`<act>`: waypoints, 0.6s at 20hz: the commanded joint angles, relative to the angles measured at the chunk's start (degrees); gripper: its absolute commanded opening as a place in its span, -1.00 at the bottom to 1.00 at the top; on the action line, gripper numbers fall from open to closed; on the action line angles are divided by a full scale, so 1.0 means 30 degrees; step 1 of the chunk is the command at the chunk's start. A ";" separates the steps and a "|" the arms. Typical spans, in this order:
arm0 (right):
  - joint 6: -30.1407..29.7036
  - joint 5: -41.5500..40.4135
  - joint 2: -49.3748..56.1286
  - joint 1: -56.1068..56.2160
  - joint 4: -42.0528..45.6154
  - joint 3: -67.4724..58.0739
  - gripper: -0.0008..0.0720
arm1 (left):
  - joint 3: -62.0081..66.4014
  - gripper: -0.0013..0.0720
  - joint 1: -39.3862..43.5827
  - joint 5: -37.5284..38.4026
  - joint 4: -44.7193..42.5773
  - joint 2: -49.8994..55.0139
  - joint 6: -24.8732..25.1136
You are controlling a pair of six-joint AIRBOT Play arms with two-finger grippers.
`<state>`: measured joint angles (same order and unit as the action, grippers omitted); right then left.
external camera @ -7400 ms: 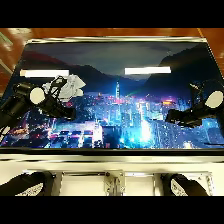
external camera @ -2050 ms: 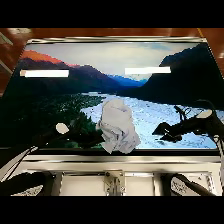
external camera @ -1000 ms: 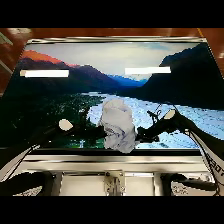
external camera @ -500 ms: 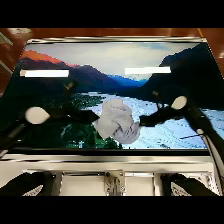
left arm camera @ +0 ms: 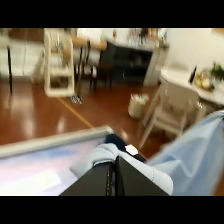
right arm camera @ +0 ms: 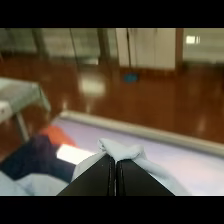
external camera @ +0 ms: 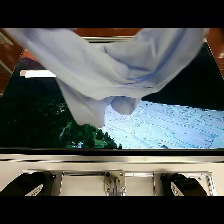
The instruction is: Fold the shirts.
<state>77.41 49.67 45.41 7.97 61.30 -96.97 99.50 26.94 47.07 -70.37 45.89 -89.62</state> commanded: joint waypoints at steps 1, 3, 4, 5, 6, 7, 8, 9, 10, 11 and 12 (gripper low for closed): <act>0.0998 -0.1377 -0.0430 0.0015 0.2331 -0.2331 -0.82 | 0.1632 -0.88 -0.0073 0.2375 -0.2907 -0.0270 -0.0095; 0.1749 -0.0663 -0.0342 0.0022 0.4444 -0.2331 -0.82 | 0.1617 -0.88 -0.0066 0.4801 -0.5144 -0.0153 -0.1129; 0.1931 -0.0532 -0.0240 0.0015 0.5209 -0.2331 -0.82 | 0.1581 -0.88 -0.0066 0.5880 -0.6069 -0.0117 -0.1173; 0.2149 -0.0765 -0.0036 0.0022 0.5829 -0.2331 -0.82 | 0.1421 -0.88 -0.0066 0.6834 -0.7002 -0.0073 -0.1231; 0.2222 -0.1399 0.0240 0.0015 0.6040 -0.2331 -0.82 | 0.1129 -0.88 -0.0066 0.7482 -0.7621 -0.0036 -0.1435; 0.2229 -0.2470 0.0634 0.0022 0.6018 -0.2331 -0.82 | 0.0692 -0.88 -0.0066 0.7730 -0.7708 -0.0015 -0.1457; 0.2222 -0.3687 0.1107 0.0022 0.5799 -0.2331 -0.82 | 0.0058 -0.88 -0.0058 0.7854 -0.7665 0.0036 -0.1603; 0.2222 -0.5166 0.1763 0.0022 0.5464 -0.2331 -0.82 | -0.0678 -0.87 -0.0058 0.7919 -0.7512 0.0102 -0.1960; 0.2222 -0.6608 0.2499 0.0022 0.5107 -0.2331 -0.82 | -0.1705 -0.88 -0.0058 0.7956 -0.7453 0.0160 -0.2280; 0.2215 -0.8080 0.3410 0.0022 0.4452 -0.2331 -0.82 | -0.2841 -0.88 -0.0058 0.7992 -0.7315 0.0240 -0.2637; 0.2215 -0.9158 0.4350 0.0022 0.3650 -0.2339 -0.82 | -0.4306 -0.87 -0.0058 0.7985 -0.7016 0.0313 -0.3293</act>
<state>83.61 33.89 52.71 7.97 75.77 -103.81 94.43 26.79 68.64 -91.02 46.37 -95.70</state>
